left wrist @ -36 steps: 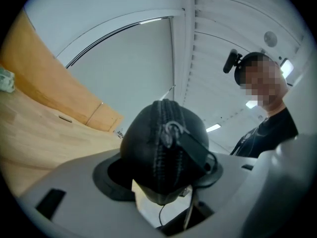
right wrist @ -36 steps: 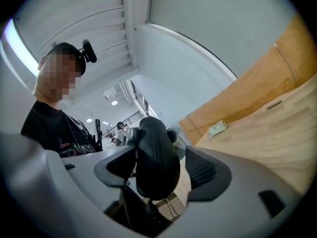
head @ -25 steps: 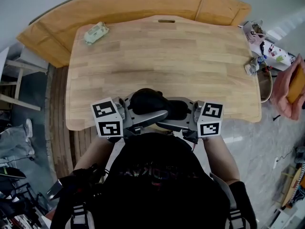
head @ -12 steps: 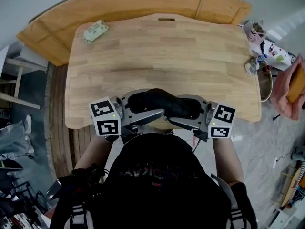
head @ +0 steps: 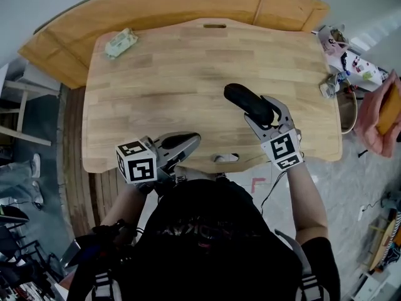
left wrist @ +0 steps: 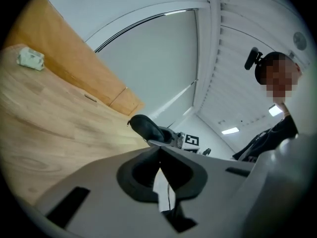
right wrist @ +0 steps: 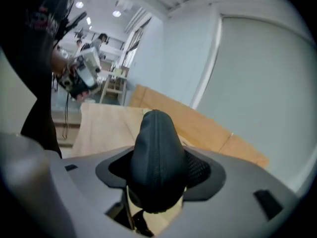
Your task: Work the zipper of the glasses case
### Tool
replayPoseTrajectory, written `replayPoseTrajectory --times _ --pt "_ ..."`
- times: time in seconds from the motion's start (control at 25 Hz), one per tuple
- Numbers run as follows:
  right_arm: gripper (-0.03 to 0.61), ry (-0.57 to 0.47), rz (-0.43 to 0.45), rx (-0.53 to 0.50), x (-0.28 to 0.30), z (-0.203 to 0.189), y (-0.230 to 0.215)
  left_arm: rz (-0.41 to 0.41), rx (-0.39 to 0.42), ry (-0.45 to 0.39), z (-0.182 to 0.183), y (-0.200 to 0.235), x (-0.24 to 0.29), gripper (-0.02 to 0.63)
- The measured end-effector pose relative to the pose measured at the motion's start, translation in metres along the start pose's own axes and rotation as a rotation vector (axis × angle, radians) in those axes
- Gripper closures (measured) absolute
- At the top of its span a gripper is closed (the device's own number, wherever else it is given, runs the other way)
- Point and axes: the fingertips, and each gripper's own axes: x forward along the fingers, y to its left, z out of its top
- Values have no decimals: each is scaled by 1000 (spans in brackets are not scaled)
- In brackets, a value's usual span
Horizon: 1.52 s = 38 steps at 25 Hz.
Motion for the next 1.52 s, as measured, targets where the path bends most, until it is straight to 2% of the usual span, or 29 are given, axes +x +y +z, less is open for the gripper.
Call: replayPoseTrajectory --times 0.12,0.2,0.48,0.68,0.88,1.12,1.32,1.52 --pt "291 60 -55 -186 27 -18 -13 9 9 31 -14 0 7 601" --pt "291 82 -63 -276 47 -30 -20 24 -1 41 -23 1 9 601" --pt "291 162 31 -441 123 -78 -34 116 -70 11 -42 9 7 601" --pt "291 214 47 -573 175 -107 -46 209 -120 -21 -49 16 -2 601" --pt "291 197 57 -631 210 -115 -55 310 -157 -54 -54 17 -11 601" --pt "291 178 88 -683 234 -119 -54 390 -201 -86 -57 22 -24 601" --pt "290 177 82 -671 239 -126 -60 400 -222 -99 -60 22 -18 601" --pt "288 201 115 -694 237 -135 -56 395 -229 -111 -61 22 -13 601"
